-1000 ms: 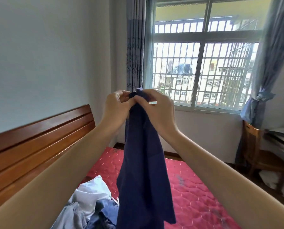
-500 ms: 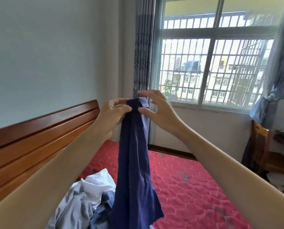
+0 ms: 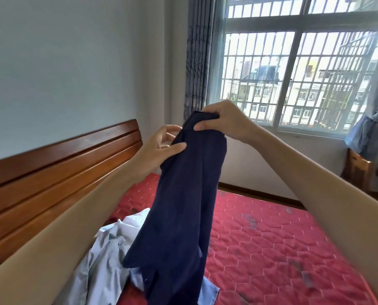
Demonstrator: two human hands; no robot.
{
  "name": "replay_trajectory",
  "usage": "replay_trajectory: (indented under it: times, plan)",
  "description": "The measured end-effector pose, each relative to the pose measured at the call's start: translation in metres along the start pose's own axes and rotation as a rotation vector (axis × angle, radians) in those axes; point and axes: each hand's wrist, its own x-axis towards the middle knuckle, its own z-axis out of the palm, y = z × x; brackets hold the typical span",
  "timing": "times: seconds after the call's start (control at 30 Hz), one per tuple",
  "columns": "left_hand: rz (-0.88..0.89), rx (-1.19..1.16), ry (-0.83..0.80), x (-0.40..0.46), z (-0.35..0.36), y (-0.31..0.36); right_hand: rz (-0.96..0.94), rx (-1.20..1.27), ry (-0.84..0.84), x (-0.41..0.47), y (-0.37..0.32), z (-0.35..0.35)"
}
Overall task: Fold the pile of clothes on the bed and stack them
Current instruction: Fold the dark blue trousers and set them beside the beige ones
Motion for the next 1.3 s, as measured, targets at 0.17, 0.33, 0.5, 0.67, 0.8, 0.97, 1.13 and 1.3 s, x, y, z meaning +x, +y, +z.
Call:
replay_trajectory:
  times: [0.17, 0.33, 0.5, 0.67, 0.8, 0.97, 1.13, 1.3]
  plan:
    - [-0.088, -0.094, -0.130, -0.016, -0.018, -0.032, 0.047, 0.070, 0.071, -0.009, 0.013, -0.018]
    - [0.000, -0.061, -0.058, -0.022, -0.029, -0.044, 0.136, 0.038, 0.157, -0.011, 0.027, -0.017]
    - [0.140, 0.268, 0.006, -0.035, -0.019, -0.049, 0.194, -0.043, 0.208, -0.009, 0.030, -0.012]
    - [0.248, 0.701, 0.165, -0.052, 0.021, -0.059, 0.226, -0.178, 0.252, -0.007, 0.034, -0.005]
    - [0.160, 0.754, 0.295, -0.069, 0.076, -0.067, 0.247, -0.228, 0.264, -0.008, 0.036, 0.002]
    - [-0.028, 0.794, 0.336, -0.063, 0.137, -0.082, 0.270, -0.241, 0.286, -0.011, 0.035, 0.013]
    - [-0.173, 0.847, 0.436, -0.040, 0.154, -0.101, 0.313, -0.235, 0.348, -0.016, 0.033, 0.019]
    - [-0.169, 0.839, 0.496, -0.031, 0.132, -0.122, 0.311, -0.221, 0.372, -0.022, 0.035, 0.011]
